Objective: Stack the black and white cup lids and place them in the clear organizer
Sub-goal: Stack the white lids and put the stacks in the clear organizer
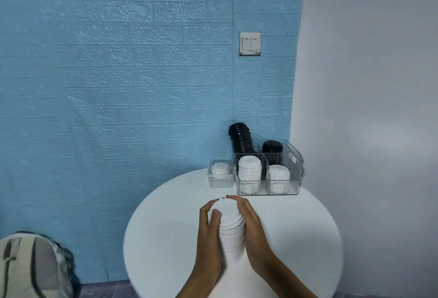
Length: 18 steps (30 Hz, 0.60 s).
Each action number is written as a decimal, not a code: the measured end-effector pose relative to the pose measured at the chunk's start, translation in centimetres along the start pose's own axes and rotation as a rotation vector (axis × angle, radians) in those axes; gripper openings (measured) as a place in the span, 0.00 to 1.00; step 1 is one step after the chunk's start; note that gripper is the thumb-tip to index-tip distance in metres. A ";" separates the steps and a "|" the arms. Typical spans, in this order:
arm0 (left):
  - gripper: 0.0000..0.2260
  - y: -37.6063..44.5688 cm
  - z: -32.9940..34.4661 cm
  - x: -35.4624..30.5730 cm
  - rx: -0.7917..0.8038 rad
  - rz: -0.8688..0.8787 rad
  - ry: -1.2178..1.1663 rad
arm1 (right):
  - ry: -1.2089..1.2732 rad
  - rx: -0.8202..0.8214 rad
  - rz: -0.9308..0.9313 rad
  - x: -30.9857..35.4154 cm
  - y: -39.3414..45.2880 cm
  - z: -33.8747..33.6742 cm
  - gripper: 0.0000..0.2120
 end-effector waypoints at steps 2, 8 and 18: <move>0.25 0.1 -0.1 0.4 0.006 -0.009 -0.023 | 0.008 0.015 0.002 -0.1 0.2 0.0 0.20; 0.22 0.4 -0.2 1.0 0.056 0.000 -0.123 | 0.024 0.078 -0.037 0.0 0.1 0.1 0.18; 0.20 0.8 0.4 0.8 0.077 0.011 -0.171 | 0.012 0.024 -0.099 -0.2 0.4 0.1 0.18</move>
Point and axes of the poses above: each hand's wrist, its own y-axis towards the middle knuckle, its own z-axis out of the palm, x = y × z, the point moved 8 cm from there along y, towards the middle knuckle, and after that the axes turned 7 degrees about -x, right-handed, at the moved point
